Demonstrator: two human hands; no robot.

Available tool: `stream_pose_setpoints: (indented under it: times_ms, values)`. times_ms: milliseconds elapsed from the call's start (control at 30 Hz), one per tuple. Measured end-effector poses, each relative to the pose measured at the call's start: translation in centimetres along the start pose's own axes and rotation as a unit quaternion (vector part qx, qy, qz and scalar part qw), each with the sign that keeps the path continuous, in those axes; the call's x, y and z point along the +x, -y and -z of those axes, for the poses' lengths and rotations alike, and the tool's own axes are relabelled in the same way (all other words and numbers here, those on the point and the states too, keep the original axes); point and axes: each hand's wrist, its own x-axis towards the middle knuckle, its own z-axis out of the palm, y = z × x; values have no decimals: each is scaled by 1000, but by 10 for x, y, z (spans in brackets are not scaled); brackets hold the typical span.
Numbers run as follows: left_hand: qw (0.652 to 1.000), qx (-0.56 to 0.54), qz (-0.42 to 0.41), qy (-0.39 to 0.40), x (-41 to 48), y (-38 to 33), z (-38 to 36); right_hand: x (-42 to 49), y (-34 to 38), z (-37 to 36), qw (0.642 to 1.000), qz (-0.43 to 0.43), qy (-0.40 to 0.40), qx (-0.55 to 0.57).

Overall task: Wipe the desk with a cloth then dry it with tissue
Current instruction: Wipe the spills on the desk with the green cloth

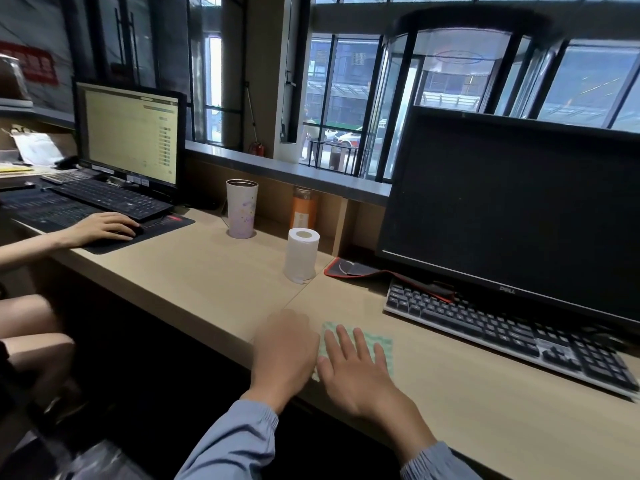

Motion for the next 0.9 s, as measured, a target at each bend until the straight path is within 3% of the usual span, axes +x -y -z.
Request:
stream_pose_setpoints:
  times_ms: [467,900]
  values:
    - [1000,0,4,4,1,0,2,69,-20,30,1000,-15,-7,23]
    - [1000,-4,-6,-13,-1,4,-4,67,-15,24,999,-34,-4,27]
